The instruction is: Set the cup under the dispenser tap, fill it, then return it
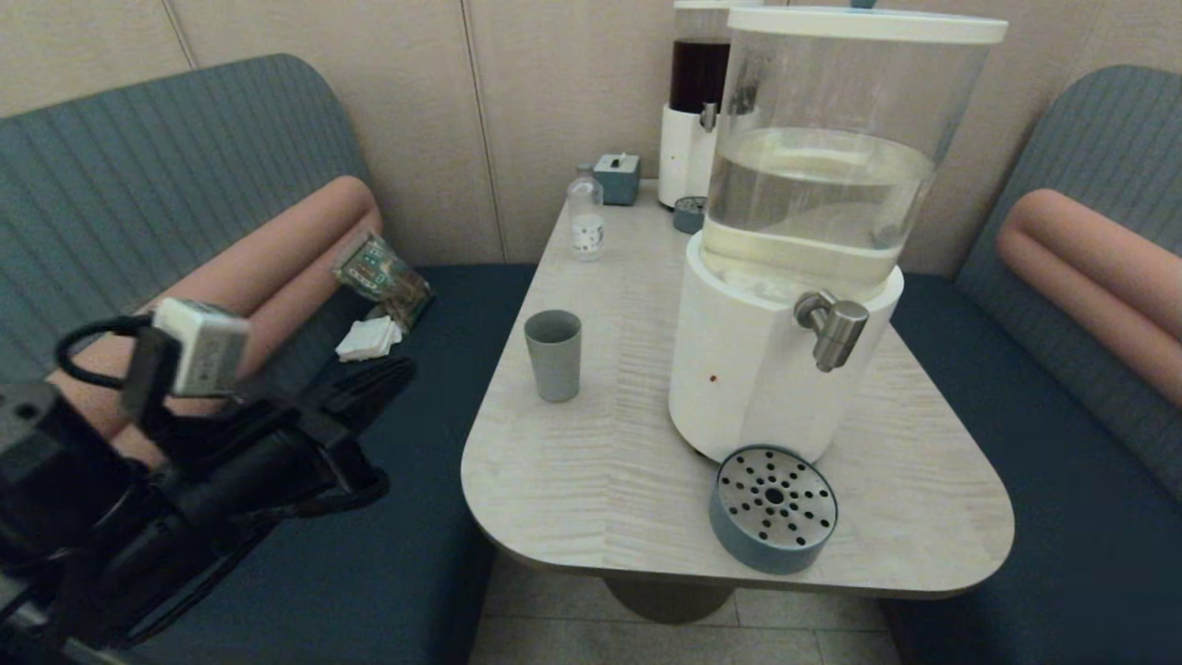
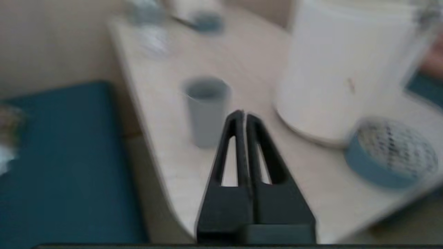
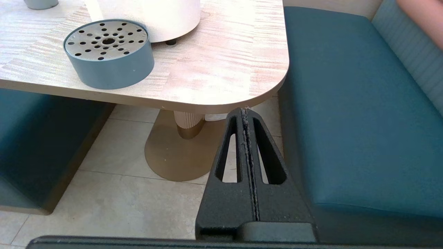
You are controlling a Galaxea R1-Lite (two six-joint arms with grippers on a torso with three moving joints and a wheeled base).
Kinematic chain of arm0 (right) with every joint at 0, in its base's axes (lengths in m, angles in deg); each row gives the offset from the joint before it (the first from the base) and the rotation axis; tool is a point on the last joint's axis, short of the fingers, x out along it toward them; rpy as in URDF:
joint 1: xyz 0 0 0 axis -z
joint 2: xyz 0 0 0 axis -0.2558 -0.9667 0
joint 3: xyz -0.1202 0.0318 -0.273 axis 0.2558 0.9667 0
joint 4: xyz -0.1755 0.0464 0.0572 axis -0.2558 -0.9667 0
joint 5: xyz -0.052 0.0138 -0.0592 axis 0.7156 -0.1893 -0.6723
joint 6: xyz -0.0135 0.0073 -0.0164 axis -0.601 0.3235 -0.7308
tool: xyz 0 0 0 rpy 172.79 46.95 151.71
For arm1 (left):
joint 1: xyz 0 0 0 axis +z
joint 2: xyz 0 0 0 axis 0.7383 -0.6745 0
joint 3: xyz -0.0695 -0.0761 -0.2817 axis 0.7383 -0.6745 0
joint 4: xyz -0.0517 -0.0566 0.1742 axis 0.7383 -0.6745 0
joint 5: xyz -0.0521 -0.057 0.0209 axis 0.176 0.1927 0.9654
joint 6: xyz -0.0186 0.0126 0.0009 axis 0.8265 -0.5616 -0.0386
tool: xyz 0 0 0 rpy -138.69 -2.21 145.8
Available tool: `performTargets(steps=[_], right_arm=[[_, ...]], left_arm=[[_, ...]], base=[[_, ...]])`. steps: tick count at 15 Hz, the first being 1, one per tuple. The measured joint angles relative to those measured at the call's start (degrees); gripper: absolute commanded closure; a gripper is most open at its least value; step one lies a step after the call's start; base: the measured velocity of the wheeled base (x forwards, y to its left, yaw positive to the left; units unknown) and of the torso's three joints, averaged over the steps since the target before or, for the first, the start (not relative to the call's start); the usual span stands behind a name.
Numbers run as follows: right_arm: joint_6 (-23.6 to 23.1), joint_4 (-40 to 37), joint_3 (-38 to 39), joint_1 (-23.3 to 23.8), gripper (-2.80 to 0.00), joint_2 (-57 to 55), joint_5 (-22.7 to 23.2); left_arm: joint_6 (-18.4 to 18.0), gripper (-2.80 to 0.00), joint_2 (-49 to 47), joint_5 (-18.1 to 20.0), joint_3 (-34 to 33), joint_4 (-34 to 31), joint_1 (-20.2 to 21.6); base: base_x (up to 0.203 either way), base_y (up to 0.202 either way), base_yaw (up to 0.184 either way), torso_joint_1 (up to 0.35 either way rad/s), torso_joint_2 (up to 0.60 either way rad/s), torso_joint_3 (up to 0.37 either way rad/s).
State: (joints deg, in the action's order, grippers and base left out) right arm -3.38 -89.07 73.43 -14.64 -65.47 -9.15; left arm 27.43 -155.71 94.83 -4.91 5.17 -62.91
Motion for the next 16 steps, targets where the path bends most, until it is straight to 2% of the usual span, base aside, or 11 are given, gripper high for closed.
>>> performTargets(steps=[2, 3, 5, 7, 10, 14, 16], right_arm=[[-0.01, 0.0, 0.0, 0.0, 0.0, 0.0, 0.0], [-0.01, 0.02, 0.0, 0.0, 0.0, 0.0, 0.0], [0.02, 0.0, 0.0, 0.0, 0.0, 0.0, 0.0], [0.02, 0.0, 0.0, 0.0, 0.0, 0.0, 0.0], [-0.03, 0.02, 0.0, 0.0, 0.0, 0.0, 0.0], [-0.01, 0.01, 0.0, 0.0, 0.0, 0.0, 0.0], [-0.03, -0.01, 0.0, 0.0, 0.0, 0.0, 0.0]], left_arm=[[2.31, 0.0, 8.06, -6.21, -1.77, -1.28, 0.82], [2.78, 0.0, 11.89, -7.89, -2.39, -1.76, 2.64], [3.33, 0.0, 20.63, -8.96, -3.07, -3.05, 8.87], [3.5, 0.0, 28.83, -8.11, -3.25, -6.15, 12.57], [3.65, 0.0, 42.14, -7.12, -2.92, -17.76, 14.97], [3.59, 0.0, 58.06, -6.59, 0.86, -39.69, 15.76], [2.89, 0.0, 64.07, -5.84, 1.75, -46.0, 15.9]], base=[[0.0, 0.0, 0.0, 0.0, 0.0, 0.0], [0.0, 0.0, 0.0, 0.0, 0.0, 0.0], [0.0, 0.0, 0.0, 0.0, 0.0, 0.0], [0.0, 0.0, 0.0, 0.0, 0.0, 0.0], [0.0, 0.0, 0.0, 0.0, 0.0, 0.0], [0.0, 0.0, 0.0, 0.0, 0.0, 0.0], [0.0, 0.0, 0.0, 0.0, 0.0, 0.0]])
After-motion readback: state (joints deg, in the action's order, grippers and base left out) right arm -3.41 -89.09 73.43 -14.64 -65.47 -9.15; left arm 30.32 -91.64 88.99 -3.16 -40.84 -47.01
